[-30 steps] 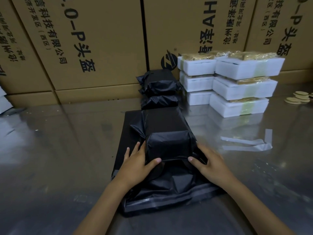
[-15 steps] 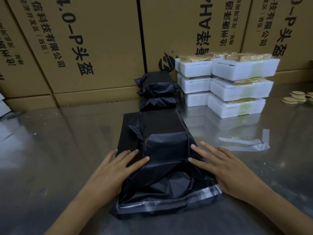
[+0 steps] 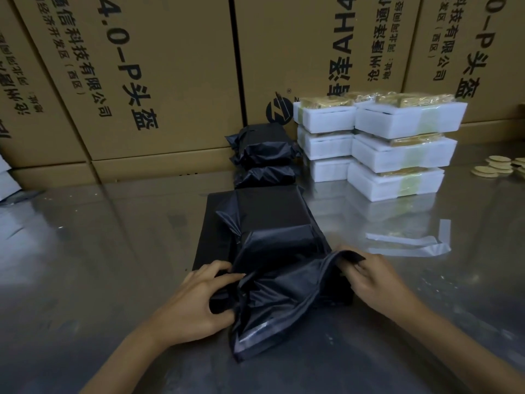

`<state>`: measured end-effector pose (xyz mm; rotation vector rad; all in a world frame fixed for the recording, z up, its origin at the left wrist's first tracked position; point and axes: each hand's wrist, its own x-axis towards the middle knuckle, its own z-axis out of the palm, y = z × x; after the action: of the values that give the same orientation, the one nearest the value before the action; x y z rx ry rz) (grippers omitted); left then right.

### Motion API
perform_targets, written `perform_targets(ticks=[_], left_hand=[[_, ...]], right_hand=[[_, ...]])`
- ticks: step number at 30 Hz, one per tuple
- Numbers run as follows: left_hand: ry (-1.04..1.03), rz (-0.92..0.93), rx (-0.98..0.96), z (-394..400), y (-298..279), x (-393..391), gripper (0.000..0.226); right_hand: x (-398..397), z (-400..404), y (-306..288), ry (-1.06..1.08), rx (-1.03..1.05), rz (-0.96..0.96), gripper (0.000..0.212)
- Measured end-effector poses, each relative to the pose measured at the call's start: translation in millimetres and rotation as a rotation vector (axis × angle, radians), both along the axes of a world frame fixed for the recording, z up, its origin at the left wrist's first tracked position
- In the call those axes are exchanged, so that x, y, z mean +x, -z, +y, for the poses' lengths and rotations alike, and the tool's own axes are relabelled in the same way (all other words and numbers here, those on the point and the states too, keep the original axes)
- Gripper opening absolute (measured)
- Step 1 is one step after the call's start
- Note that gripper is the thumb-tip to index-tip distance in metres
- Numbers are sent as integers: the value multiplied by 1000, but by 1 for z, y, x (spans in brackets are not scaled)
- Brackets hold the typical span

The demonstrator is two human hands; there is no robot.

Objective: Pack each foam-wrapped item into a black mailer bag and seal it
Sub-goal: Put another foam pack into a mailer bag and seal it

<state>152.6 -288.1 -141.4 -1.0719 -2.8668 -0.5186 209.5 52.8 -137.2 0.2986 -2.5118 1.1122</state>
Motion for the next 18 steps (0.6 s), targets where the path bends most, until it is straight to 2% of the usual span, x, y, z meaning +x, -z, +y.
perform_targets(ticks=[3,5,9,12,13,14,17,18], left_hand=[[24,-121,7,-9,-2,7,64],[14,-113,49,-14,-2,14,62],[-32,170,105,-4,6,31,61],[28,270,249,7,5,41,78],[82,290,303,10,3,43,73],[123,284,391,14,-1,45,59],[75,115,787,25,-20,56,2],[3,42,912,30,-26,58,17]], right_hand=[[-1,-8,-2,114,-81,-22,34],[-2,-13,-2,162,-196,-74,43],[2,-24,-3,195,-332,-117,44],[11,-29,-5,149,-414,-131,48],[14,-28,-4,138,-448,-127,47],[19,-26,-3,142,-477,-112,45],[36,-20,-9,191,-567,-31,27],[42,-19,-13,198,-594,-5,23]])
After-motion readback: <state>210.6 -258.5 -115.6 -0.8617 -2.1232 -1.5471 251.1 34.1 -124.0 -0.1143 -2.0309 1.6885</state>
